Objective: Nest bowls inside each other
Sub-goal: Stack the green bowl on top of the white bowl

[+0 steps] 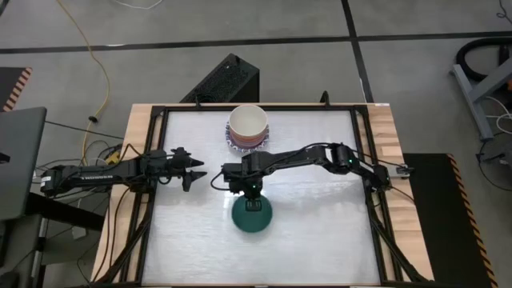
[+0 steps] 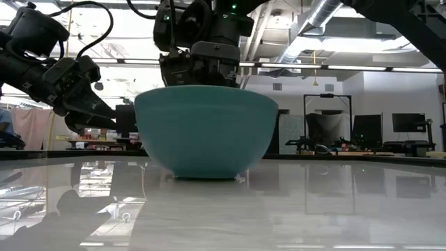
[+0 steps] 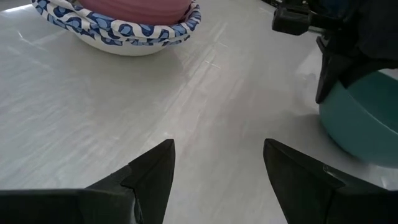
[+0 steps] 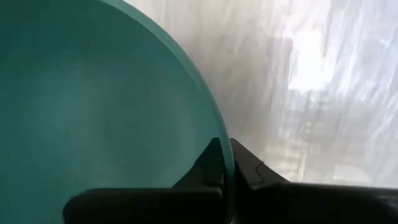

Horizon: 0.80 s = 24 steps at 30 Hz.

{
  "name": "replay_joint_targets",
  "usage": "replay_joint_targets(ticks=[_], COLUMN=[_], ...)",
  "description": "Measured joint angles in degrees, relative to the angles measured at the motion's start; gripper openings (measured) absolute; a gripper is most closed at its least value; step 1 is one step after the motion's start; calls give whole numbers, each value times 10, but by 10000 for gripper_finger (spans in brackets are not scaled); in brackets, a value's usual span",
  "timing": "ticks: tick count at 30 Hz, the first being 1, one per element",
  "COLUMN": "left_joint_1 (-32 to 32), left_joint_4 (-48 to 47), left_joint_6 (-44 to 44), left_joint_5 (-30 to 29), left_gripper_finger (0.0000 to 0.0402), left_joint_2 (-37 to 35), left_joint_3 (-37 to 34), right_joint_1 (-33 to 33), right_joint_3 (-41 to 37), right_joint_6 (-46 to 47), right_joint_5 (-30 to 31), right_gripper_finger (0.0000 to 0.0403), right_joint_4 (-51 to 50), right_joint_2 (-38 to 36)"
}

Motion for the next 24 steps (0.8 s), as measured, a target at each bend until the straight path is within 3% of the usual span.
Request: replay_joint_targets(ticks=[10,24], left_joint_1=[0,0], left_joint_4=[0,0], left_joint_6=[0,0], left_joint_5=[0,-1], left_gripper_finger=[235,235], left_joint_2=[0,0], left_joint_3=[0,0], right_joint_1=[-20,-106], right_joint_3=[0,0], right_joint_6=[-13,-84], right_joint_5=[8,16], right_gripper_finger=[6,9], right_joint_4=[-40,27], right_joint_2=[-24,-188])
